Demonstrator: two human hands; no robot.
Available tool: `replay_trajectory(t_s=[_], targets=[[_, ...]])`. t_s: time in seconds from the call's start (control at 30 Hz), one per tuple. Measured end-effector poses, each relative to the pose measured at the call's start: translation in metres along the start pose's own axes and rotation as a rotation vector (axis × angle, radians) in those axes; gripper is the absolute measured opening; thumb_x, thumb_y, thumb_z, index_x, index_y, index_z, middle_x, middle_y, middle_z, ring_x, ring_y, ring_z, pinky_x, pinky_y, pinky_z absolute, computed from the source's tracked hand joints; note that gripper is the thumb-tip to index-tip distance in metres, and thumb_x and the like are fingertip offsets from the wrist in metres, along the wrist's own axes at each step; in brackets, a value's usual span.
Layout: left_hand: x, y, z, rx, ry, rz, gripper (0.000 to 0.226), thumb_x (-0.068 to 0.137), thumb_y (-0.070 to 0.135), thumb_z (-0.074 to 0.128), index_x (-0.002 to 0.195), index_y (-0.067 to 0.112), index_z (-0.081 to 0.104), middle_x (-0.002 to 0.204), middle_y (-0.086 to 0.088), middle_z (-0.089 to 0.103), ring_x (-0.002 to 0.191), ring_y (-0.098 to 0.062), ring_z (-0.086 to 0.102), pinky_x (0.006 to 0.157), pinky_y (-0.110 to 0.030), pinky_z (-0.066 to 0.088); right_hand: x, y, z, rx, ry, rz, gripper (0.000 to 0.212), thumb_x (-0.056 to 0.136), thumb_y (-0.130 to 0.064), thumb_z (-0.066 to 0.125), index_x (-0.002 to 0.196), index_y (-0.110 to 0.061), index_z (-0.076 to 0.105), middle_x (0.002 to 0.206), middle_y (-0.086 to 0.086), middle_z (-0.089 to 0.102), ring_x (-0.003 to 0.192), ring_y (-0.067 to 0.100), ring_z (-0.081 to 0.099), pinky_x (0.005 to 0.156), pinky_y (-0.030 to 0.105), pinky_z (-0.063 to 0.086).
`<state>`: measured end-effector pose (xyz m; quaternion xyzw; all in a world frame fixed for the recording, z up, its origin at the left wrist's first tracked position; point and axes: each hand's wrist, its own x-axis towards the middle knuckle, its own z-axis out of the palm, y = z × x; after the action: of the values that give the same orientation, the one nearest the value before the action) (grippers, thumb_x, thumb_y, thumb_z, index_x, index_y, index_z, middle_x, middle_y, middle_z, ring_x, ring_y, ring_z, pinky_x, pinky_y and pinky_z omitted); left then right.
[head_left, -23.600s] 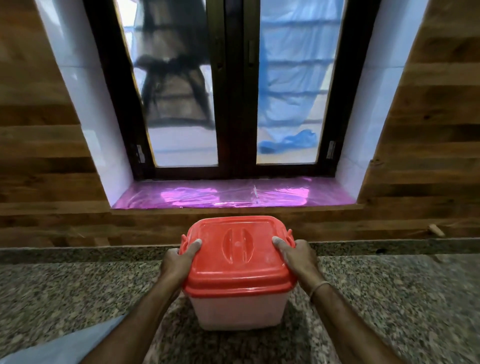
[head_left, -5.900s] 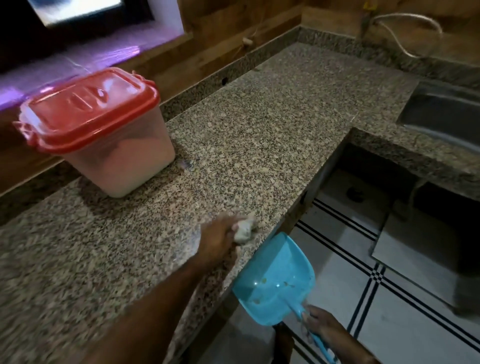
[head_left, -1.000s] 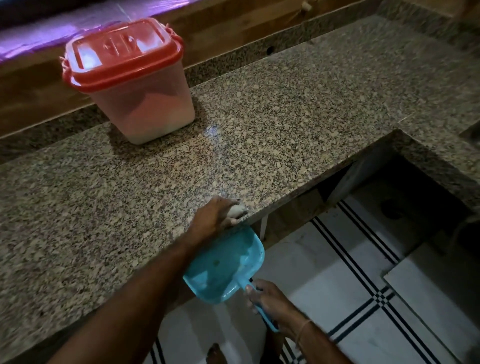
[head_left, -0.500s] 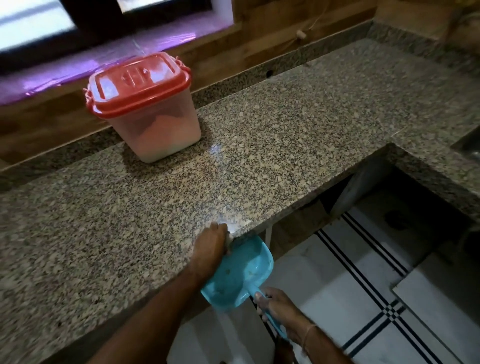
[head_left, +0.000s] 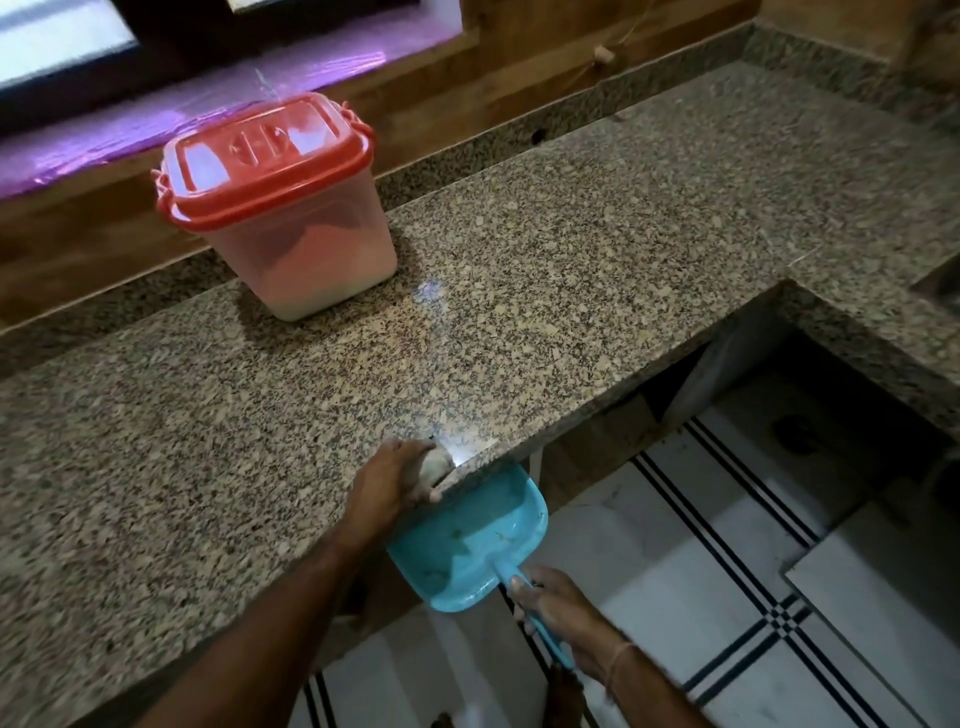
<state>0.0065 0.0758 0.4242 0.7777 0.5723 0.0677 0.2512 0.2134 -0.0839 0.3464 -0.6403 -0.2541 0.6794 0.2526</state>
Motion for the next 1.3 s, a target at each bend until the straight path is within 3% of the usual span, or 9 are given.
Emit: replay_trajectory(t_s=[0.1, 0.23, 0.37, 0.47, 0.6, 0.73, 0.9, 1.0, 1.3], targets=[[0.011, 0.013, -0.002, 0.002, -0.104, 0.056, 0.073, 0.083, 0.025, 0.083, 0.149, 0.02, 0.053, 0.136, -0.013, 0.057, 0.114, -0.022, 0.052, 0.088, -0.029, 0.041, 0.001, 0.004, 0.001, 0.017, -0.009, 0.017, 0.031, 0.106, -0.024, 0.055, 0.122, 0.0, 0.064, 0.092, 0.006, 0.059, 0.076, 0.011, 0.057, 0.062, 0.023, 0.049], [0.036, 0.016, 0.0, 0.074, -0.189, 0.132, 0.071, 0.077, 0.028, 0.087, 0.142, 0.026, 0.059, 0.126, -0.003, 0.058, 0.104, -0.014, 0.05, 0.076, -0.025, 0.036, 0.0, 0.007, 0.003, -0.004, -0.013, 0.033, 0.033, 0.105, -0.028, 0.056, 0.118, 0.001, 0.065, 0.089, 0.006, 0.062, 0.076, 0.012, 0.059, 0.067, 0.024, 0.051], [0.03, 0.021, 0.016, 0.173, -0.099, 0.167, 0.043, 0.084, 0.023, 0.079, 0.124, 0.031, 0.064, 0.109, 0.007, 0.056, 0.096, -0.015, 0.059, 0.068, -0.021, 0.045, 0.0, 0.01, 0.003, -0.059, -0.005, 0.046, 0.037, 0.106, -0.025, 0.054, 0.118, 0.009, 0.062, 0.08, 0.005, 0.06, 0.062, 0.007, 0.056, 0.056, 0.017, 0.048], [0.001, 0.024, 0.039, 0.046, 0.008, 0.162, 0.017, 0.096, 0.023, 0.065, 0.112, 0.026, 0.066, 0.108, -0.002, 0.061, 0.094, -0.023, 0.059, 0.079, -0.038, 0.057, -0.002, 0.008, 0.004, -0.048, 0.005, 0.033, 0.036, 0.106, -0.024, 0.054, 0.119, 0.009, 0.062, 0.078, 0.004, 0.059, 0.059, 0.006, 0.055, 0.054, 0.016, 0.047], [-0.028, 0.028, 0.052, -0.037, 0.017, 0.184, 0.011, 0.099, 0.021, 0.061, 0.108, 0.023, 0.068, 0.108, 0.002, 0.06, 0.089, -0.018, 0.062, 0.071, -0.041, 0.061, -0.005, 0.005, 0.001, -0.023, -0.003, 0.025, 0.032, 0.107, -0.023, 0.054, 0.119, 0.006, 0.063, 0.08, 0.005, 0.057, 0.064, 0.008, 0.054, 0.055, 0.017, 0.047], [-0.036, 0.002, 0.024, -0.173, 0.294, -0.052, 0.014, 0.097, 0.015, 0.063, 0.109, 0.022, 0.062, 0.108, 0.003, 0.055, 0.087, -0.007, 0.059, 0.07, -0.026, 0.058, -0.009, 0.0, 0.003, -0.039, -0.004, 0.006, 0.031, 0.107, -0.025, 0.052, 0.118, 0.001, 0.064, 0.08, 0.004, 0.058, 0.066, 0.008, 0.054, 0.055, 0.016, 0.046], [-0.043, -0.014, 0.027, -0.162, 0.27, -0.225, 0.018, 0.091, 0.025, 0.067, 0.108, 0.025, 0.06, 0.111, -0.004, 0.058, 0.092, -0.017, 0.061, 0.065, -0.025, 0.049, -0.009, 0.003, 0.01, -0.1, -0.026, -0.008, 0.032, 0.107, -0.027, 0.051, 0.111, 0.002, 0.064, 0.08, 0.005, 0.059, 0.063, 0.009, 0.053, 0.054, 0.015, 0.045], [-0.023, 0.017, 0.045, -0.129, 0.265, -0.127, 0.036, 0.081, 0.02, 0.082, 0.112, 0.024, 0.064, 0.106, 0.003, 0.052, 0.094, -0.015, 0.051, 0.064, -0.017, 0.03, -0.011, 0.008, 0.016, -0.078, -0.023, 0.012, 0.033, 0.107, -0.024, 0.053, 0.113, 0.007, 0.063, 0.077, 0.004, 0.059, 0.061, 0.009, 0.054, 0.055, 0.018, 0.046], [-0.005, 0.028, 0.062, 0.028, 0.128, 0.204, 0.029, 0.097, 0.013, 0.063, 0.125, 0.022, 0.065, 0.118, -0.004, 0.056, 0.102, -0.022, 0.053, 0.075, -0.028, 0.05, -0.021, 0.012, 0.0, -0.079, 0.013, 0.014, 0.032, 0.107, -0.024, 0.054, 0.117, 0.004, 0.064, 0.074, 0.004, 0.059, 0.059, 0.009, 0.053, 0.054, 0.016, 0.045]])
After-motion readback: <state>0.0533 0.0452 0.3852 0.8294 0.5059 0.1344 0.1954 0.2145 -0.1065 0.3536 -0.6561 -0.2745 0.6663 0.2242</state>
